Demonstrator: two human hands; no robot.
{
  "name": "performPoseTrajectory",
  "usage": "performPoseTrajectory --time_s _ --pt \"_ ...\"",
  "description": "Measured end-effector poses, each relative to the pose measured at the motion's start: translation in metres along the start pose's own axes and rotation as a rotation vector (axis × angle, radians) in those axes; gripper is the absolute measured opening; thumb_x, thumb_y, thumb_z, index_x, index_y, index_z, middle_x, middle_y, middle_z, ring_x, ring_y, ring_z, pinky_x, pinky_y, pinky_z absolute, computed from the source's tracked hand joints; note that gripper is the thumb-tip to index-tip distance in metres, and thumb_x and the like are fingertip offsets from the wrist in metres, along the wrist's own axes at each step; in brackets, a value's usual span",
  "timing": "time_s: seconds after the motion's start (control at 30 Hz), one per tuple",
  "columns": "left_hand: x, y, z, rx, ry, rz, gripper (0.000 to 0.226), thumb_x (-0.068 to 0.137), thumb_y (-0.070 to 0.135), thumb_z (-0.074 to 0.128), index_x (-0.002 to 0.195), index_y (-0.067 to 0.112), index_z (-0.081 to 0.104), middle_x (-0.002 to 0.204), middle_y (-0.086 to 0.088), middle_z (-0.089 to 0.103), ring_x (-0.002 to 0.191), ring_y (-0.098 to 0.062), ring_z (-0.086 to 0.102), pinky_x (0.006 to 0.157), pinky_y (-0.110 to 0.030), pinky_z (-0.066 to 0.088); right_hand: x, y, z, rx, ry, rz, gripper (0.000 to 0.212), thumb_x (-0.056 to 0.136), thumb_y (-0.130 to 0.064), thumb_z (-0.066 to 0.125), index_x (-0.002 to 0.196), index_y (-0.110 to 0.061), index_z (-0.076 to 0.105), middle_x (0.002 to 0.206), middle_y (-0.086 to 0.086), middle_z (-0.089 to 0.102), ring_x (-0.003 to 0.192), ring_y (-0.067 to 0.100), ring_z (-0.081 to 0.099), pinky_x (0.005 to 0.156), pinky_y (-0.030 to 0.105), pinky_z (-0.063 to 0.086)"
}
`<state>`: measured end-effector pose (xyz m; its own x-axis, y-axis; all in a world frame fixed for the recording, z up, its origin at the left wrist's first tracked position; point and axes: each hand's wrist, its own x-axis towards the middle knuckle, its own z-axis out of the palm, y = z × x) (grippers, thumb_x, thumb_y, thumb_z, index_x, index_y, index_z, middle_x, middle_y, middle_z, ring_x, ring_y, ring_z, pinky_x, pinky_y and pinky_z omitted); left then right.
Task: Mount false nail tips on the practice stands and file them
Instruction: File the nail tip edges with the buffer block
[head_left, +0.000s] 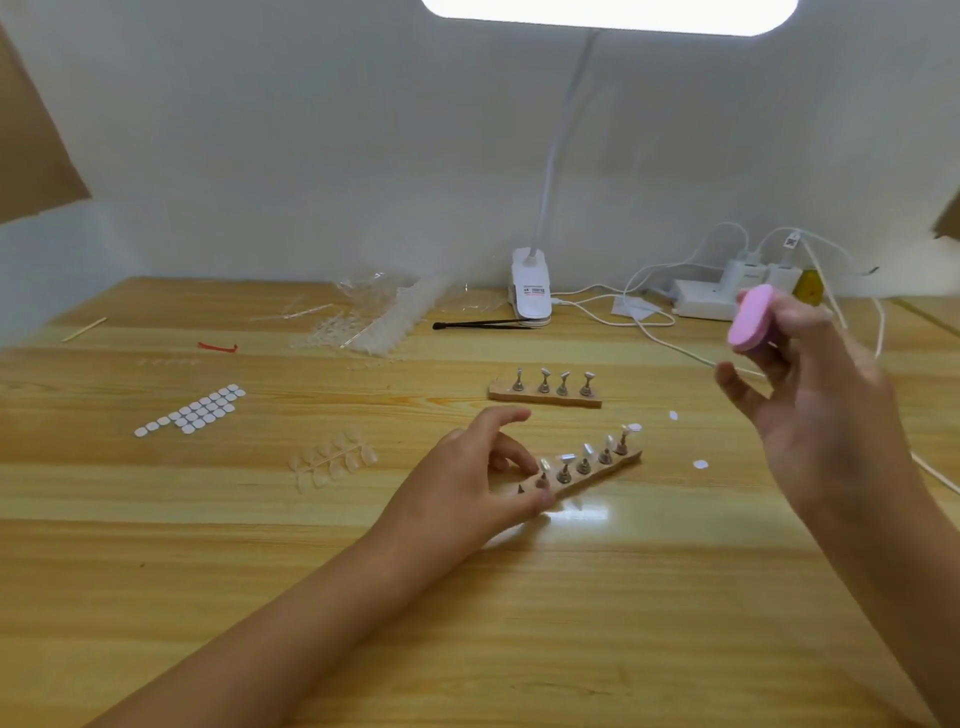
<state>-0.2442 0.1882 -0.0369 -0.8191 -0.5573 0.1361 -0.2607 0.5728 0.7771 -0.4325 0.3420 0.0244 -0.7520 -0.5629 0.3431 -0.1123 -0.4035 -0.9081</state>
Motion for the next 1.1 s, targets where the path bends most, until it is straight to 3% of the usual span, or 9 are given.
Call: performPoseTrajectory --time_s 0.07,0.17,0.23,0.33,0.4,0.6,0.7,0.87,1.1 --pt "-0.003 0.001 -0.002 0.001 -0.040 0.013 0.071 0.078 0.042 0.080 0.135 0.048 0.039 0.096 0.028 0.066 0.101 0.009 0.054 0.085 -0.010 0.041 0.008 0.003 -0.010 0.062 0.099 0.087 0.022 0.092 -0.034 0.061 0.075 -0.029 0.074 0.084 -0.012 0.064 0.077 0.000 0.060 0.081 0.034 0.053" --pt "-0.010 0.003 -0.010 -0.138 -0.199 0.015 0.057 0.083 0.036 0.075 0.128 0.050 0.044 0.092 0.018 0.073 0.092 0.002 0.066 0.086 -0.017 0.049 0.012 0.010 -0.013 0.005 0.040 0.287 0.013 0.086 -0.033 0.067 0.086 -0.020 0.069 0.097 -0.002 0.062 0.092 0.010 0.061 0.080 0.046 0.058" --pt "-0.015 0.005 -0.016 -0.195 -0.254 0.022 0.042 0.084 0.032 0.067 0.117 0.052 0.050 0.085 0.011 0.075 0.079 0.003 0.066 0.073 -0.009 0.046 0.011 0.015 -0.011 -0.037 -0.061 0.429 0.028 0.076 -0.034 0.069 0.093 -0.012 0.067 0.115 0.006 0.061 0.106 0.019 0.060 0.080 0.055 0.057" --pt "-0.015 0.004 -0.017 -0.152 -0.171 0.038 0.030 0.086 0.026 0.065 0.108 0.047 0.057 0.084 0.014 0.074 0.066 0.007 0.057 0.066 -0.004 0.040 0.007 0.016 -0.005 -0.018 -0.135 0.544 0.044 0.070 -0.033 0.072 0.104 -0.004 0.068 0.128 0.012 0.059 0.117 0.027 0.059 0.080 0.059 0.056" --pt "-0.014 0.002 -0.015 -0.155 -0.120 0.037 0.027 0.089 0.022 0.068 0.106 0.041 0.061 0.087 0.019 0.072 0.066 0.008 0.056 0.066 -0.005 0.041 0.006 0.017 -0.003 0.039 -0.147 0.591 0.052 0.071 -0.031 0.072 0.115 -0.003 0.066 0.130 0.016 0.058 0.116 0.029 0.062 0.078 0.057 0.057" --pt "-0.014 -0.002 -0.010 -0.074 -0.079 0.090 0.023 0.089 0.027 0.071 0.103 0.044 0.065 0.098 0.027 0.063 0.085 0.000 0.061 0.073 -0.011 0.047 -0.005 0.025 0.009 0.218 -0.306 0.759 0.033 0.077 -0.027 0.077 0.103 -0.006 0.075 0.123 0.018 0.066 0.111 0.033 0.065 0.079 0.063 0.053" --pt "-0.013 -0.001 -0.011 -0.046 -0.080 0.122 0.019 0.089 0.029 0.070 0.101 0.043 0.068 0.099 0.026 0.061 0.087 0.001 0.057 0.073 -0.011 0.045 -0.009 0.026 0.013 0.205 -0.356 0.751 0.029 0.081 -0.026 0.073 0.103 -0.006 0.075 0.117 0.017 0.069 0.109 0.027 0.067 0.081 0.055 0.056" --pt "-0.004 0.009 -0.006 -0.077 -0.065 0.104 0.014 0.085 0.036 0.071 0.096 0.045 0.070 0.097 0.020 0.060 0.098 0.005 0.047 0.073 -0.007 0.040 -0.009 0.026 0.016 0.161 -0.361 0.694 0.037 0.076 -0.030 0.068 0.106 -0.010 0.076 0.093 0.006 0.063 0.079 0.011 0.059 0.073 0.025 0.057" --pt "0.003 0.009 0.003 -0.003 -0.082 0.072 0.012 0.084 0.039 0.073 0.080 0.046 0.064 0.095 0.019 0.060 0.098 0.007 0.043 0.072 -0.010 0.034 -0.011 0.023 0.021 0.242 -0.413 0.714 0.037 0.081 -0.026 0.063 0.112 -0.008 0.073 0.091 0.005 0.066 0.078 0.010 0.063 0.072 0.024 0.058"
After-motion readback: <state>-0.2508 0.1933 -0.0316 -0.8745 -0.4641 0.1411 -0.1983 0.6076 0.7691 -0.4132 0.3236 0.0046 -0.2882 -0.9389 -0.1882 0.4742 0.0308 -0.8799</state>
